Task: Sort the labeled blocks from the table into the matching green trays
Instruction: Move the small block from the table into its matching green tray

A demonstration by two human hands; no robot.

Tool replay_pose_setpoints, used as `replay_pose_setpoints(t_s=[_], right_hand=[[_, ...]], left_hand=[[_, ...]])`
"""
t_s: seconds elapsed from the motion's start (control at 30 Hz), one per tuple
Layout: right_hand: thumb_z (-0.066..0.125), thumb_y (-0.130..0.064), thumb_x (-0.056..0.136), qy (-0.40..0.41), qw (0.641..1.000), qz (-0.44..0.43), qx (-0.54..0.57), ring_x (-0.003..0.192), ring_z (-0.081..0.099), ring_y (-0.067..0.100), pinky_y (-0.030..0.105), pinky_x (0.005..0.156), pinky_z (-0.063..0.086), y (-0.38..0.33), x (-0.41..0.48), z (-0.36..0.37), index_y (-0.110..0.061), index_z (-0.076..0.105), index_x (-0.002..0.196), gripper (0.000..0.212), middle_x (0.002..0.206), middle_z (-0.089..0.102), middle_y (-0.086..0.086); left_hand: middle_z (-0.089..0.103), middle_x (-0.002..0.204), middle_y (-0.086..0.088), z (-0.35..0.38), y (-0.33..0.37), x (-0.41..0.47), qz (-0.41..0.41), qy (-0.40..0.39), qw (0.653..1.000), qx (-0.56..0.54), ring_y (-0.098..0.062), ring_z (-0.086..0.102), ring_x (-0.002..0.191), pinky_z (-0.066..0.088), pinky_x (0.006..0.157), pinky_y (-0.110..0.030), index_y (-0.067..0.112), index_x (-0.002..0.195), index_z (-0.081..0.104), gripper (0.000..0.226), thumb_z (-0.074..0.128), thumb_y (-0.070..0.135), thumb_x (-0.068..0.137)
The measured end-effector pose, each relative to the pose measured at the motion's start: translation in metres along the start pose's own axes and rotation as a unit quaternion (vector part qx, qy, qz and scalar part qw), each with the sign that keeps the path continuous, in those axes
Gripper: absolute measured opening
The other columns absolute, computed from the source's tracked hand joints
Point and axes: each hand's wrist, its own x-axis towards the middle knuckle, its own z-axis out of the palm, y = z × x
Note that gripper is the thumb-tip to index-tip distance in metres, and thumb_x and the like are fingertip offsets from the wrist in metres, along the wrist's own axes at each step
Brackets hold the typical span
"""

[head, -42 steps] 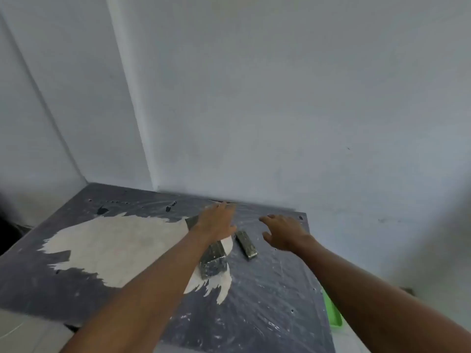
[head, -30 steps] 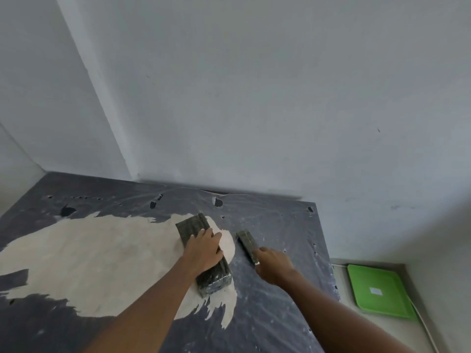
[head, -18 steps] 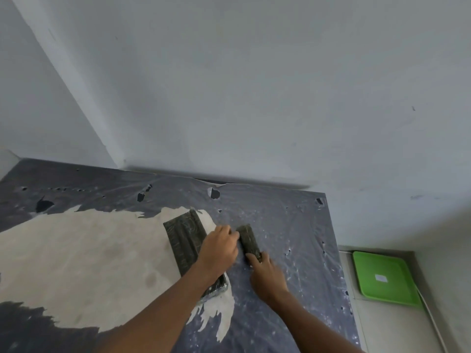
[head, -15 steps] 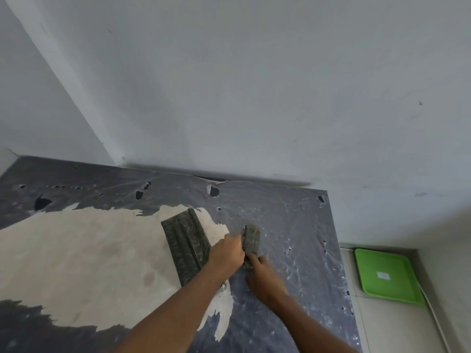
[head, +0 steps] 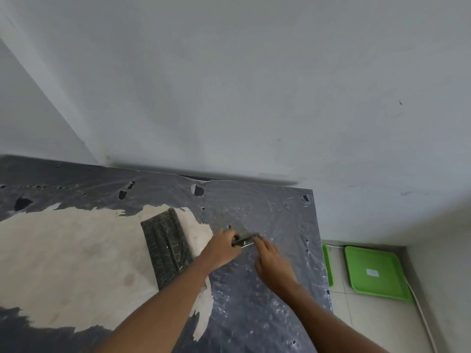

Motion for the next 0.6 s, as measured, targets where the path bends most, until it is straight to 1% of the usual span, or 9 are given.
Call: replay_pose_setpoints(t_s=[0.07, 0.1, 0.17, 0.2, 0.3, 0.4, 0.43, 0.5, 0.6], right_hand=[[0.048, -0.011, 0.094, 0.023, 0.999, -0.031, -0.025, 0.143, 0.029, 0.028, 0.044, 0.115, 0.036, 0.000, 0.004, -0.022, -0.018, 0.022, 0.150, 0.062, 0.161, 0.020, 0.011], [0.050, -0.014, 0.095, 0.029, 0.998, -0.046, -0.037, 0.144, 0.026, 0.028, 0.045, 0.116, 0.034, 0.000, 0.006, -0.033, -0.019, 0.022, 0.150, 0.062, 0.161, 0.019, 0.011], [0.051, -0.021, 0.096, 0.037, 0.995, -0.074, -0.061, 0.142, 0.032, 0.027, 0.044, 0.114, 0.035, -0.003, 0.009, -0.056, -0.019, 0.026, 0.149, 0.059, 0.158, 0.029, 0.010], [0.051, -0.023, 0.096, 0.040, 0.993, -0.087, -0.067, 0.137, 0.038, 0.026, 0.043, 0.111, 0.038, -0.004, 0.010, -0.067, -0.019, 0.030, 0.147, 0.055, 0.153, 0.037, 0.008], [0.053, -0.024, 0.095, 0.058, 0.991, -0.114, -0.047, 0.116, 0.055, 0.024, 0.038, 0.095, 0.048, -0.009, 0.011, -0.095, -0.021, 0.043, 0.136, 0.042, 0.134, 0.057, 0.005], [0.054, -0.024, 0.093, 0.072, 0.987, -0.135, -0.039, 0.110, 0.058, 0.021, 0.034, 0.083, 0.052, -0.014, 0.007, -0.116, -0.022, 0.045, 0.130, 0.038, 0.127, 0.060, 0.004], [0.054, -0.024, 0.092, 0.076, 0.986, -0.142, -0.039, 0.109, 0.058, 0.021, 0.032, 0.080, 0.051, -0.015, 0.005, -0.122, -0.023, 0.045, 0.128, 0.038, 0.126, 0.061, 0.003], [0.055, -0.024, 0.090, 0.081, 0.984, -0.153, -0.042, 0.107, 0.059, 0.020, 0.031, 0.078, 0.053, -0.017, 0.003, -0.133, -0.026, 0.044, 0.126, 0.038, 0.124, 0.062, 0.002], [0.055, -0.024, 0.089, 0.089, 0.983, -0.156, -0.047, 0.107, 0.058, 0.019, 0.036, 0.078, 0.056, -0.018, 0.000, -0.146, -0.027, 0.044, 0.125, 0.038, 0.122, 0.061, 0.001]], left_hand=[[0.068, 0.094, -0.003, -0.023, 0.010, -0.001, 0.001, -0.024, 0.999, -0.048, -0.013, 0.059, 0.066, 0.047, 0.057, -0.023, 0.024, 0.114, 0.068, 0.029, 0.052, 0.029, 0.090], [0.071, 0.090, -0.004, -0.034, 0.014, -0.002, 0.000, -0.034, 0.997, -0.073, -0.013, 0.060, 0.062, 0.046, 0.055, -0.025, 0.027, 0.112, 0.069, 0.028, 0.050, 0.030, 0.092], [0.073, 0.097, -0.009, -0.055, 0.025, -0.006, -0.001, -0.048, 0.990, -0.131, -0.021, 0.067, 0.075, 0.053, 0.064, -0.032, 0.025, 0.112, 0.069, 0.029, 0.044, 0.031, 0.098], [0.072, 0.100, -0.011, -0.065, 0.030, -0.009, -0.002, -0.052, 0.985, -0.163, -0.024, 0.067, 0.081, 0.054, 0.066, -0.032, 0.022, 0.114, 0.069, 0.030, 0.042, 0.029, 0.101], [0.071, 0.100, -0.019, -0.087, 0.048, -0.019, -0.002, -0.061, 0.971, -0.232, -0.021, 0.063, 0.075, 0.049, 0.056, -0.023, 0.014, 0.119, 0.065, 0.030, 0.041, 0.021, 0.103], [0.071, 0.097, -0.017, -0.102, 0.064, -0.034, 0.008, -0.046, 0.967, -0.250, -0.019, 0.064, 0.068, 0.051, 0.049, -0.019, 0.013, 0.119, 0.062, 0.027, 0.040, 0.017, 0.103], [0.070, 0.095, -0.013, -0.106, 0.068, -0.038, 0.009, -0.040, 0.966, -0.256, -0.017, 0.065, 0.069, 0.053, 0.052, -0.021, 0.013, 0.118, 0.062, 0.027, 0.040, 0.016, 0.102], [0.068, 0.097, -0.006, -0.111, 0.074, -0.043, 0.015, -0.022, 0.966, -0.255, -0.016, 0.064, 0.080, 0.057, 0.062, -0.024, 0.015, 0.116, 0.063, 0.026, 0.042, 0.019, 0.102], [0.067, 0.104, -0.004, -0.114, 0.080, -0.050, 0.028, 0.006, 0.959, -0.283, -0.019, 0.067, 0.095, 0.063, 0.072, -0.029, 0.020, 0.113, 0.063, 0.019, 0.048, 0.024, 0.101]])
